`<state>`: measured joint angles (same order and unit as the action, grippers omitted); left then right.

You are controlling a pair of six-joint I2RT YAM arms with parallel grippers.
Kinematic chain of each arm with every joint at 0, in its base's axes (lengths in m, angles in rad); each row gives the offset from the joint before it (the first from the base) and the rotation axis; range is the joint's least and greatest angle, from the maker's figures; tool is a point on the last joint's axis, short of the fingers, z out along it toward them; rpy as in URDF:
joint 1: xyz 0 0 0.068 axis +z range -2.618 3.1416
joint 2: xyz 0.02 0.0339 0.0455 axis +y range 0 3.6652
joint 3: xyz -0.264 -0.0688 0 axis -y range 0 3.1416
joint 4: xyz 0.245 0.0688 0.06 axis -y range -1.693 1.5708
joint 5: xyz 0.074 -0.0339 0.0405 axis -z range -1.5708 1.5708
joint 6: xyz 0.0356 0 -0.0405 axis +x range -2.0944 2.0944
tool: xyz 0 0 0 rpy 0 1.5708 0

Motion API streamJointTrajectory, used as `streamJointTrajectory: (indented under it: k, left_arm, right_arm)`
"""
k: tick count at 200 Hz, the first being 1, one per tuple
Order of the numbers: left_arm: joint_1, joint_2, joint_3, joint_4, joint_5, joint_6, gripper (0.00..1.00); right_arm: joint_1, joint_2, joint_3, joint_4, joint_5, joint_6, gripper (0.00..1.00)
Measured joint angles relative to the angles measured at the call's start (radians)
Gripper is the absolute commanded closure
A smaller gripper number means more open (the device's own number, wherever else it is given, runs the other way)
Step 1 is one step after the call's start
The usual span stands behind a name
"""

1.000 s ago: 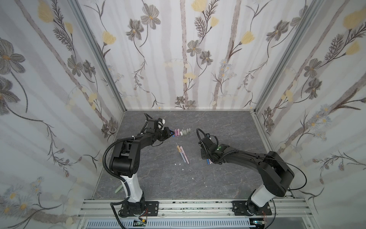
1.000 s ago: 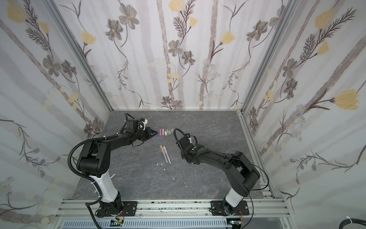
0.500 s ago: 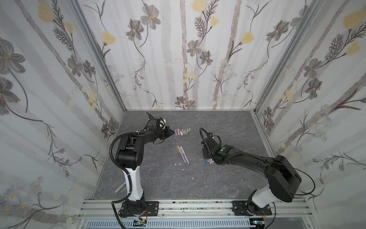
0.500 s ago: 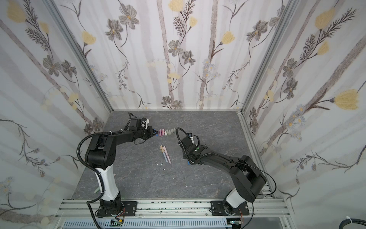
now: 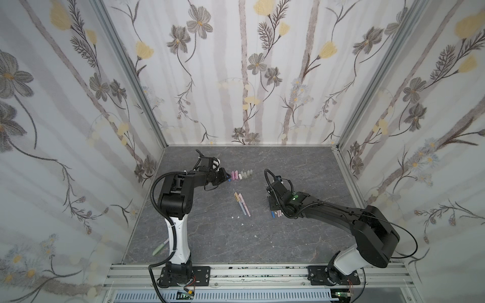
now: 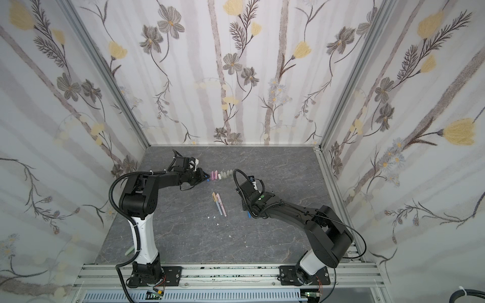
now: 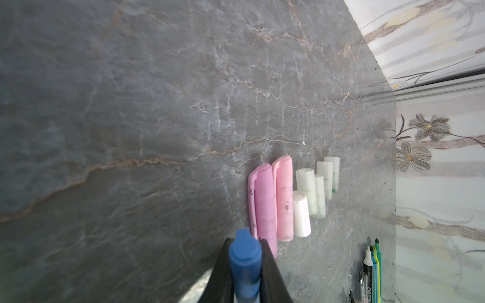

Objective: Open the pen caps

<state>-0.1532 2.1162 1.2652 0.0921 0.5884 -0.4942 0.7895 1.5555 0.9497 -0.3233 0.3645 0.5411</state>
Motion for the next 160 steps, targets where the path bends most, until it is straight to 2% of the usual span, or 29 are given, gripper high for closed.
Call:
streamJointTrajectory:
  k: [78, 160]
  left_arm:
    - [0.0, 0.011, 0.013, 0.002, 0.008, 0.001, 0.75]
    - [0.0, -0.013, 0.006, -0.004, 0.0, 0.001, 0.71]
  right_arm:
    - [-0.001, 0.017, 0.002, 0.011, -0.028, -0.004, 0.76]
    - [0.037, 0.07, 0.041, 0.039, -0.055, -0.027, 0.75]
